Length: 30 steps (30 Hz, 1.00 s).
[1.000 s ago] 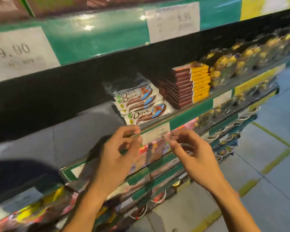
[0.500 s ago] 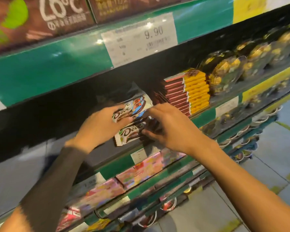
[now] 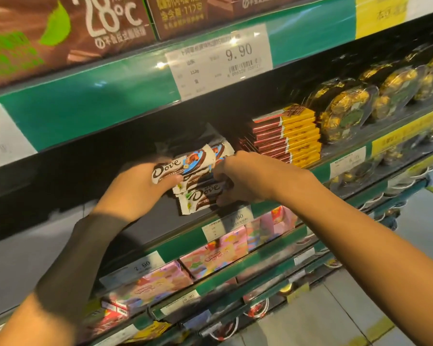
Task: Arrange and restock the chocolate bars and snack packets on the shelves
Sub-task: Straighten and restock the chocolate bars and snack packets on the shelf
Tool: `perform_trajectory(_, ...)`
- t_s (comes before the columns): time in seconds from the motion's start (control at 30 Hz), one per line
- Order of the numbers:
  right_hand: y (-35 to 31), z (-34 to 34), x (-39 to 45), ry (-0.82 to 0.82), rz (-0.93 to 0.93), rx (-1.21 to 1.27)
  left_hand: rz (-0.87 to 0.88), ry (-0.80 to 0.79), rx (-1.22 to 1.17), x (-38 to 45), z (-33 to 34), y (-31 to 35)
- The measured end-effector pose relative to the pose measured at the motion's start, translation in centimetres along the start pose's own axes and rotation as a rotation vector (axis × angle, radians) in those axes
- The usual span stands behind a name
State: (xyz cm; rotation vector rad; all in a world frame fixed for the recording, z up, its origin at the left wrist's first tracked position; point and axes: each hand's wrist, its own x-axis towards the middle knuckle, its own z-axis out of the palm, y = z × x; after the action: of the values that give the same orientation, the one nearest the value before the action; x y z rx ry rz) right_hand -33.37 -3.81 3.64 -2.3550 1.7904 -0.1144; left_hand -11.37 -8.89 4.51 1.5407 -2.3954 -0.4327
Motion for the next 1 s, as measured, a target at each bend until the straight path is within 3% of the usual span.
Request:
perform_trajectory(0.17,0.2,-0.4,0.9,-0.086,-0.041,-0.078,-0.104,0.157,-0.047,-2.5,-0.3,-1.5)
perform_trajectory(0.27,0.5,-0.8,1.1,-0.115,-0.096,-0.092,-0.072,0.221,-0.062,-4.6,-0.2,-2.5)
perform_trajectory(0.53,0.4,-1.3,-1.0,0.146,-0.164,0.054,-0.099,0.362,-0.072,-10.2,-0.7,-2.9)
perform_trajectory(0.83,-5.1,0.7,-4.1,0.29,-0.165,0.361,-0.323,0.488,-0.789,-17.9,1.1,-5.2)
perform_trajectory(1.0,-10.9,3.0,-5.4,0.308,-0.205,0.406,-0.385,0.527,-0.891,-23.9,1.4,-7.6)
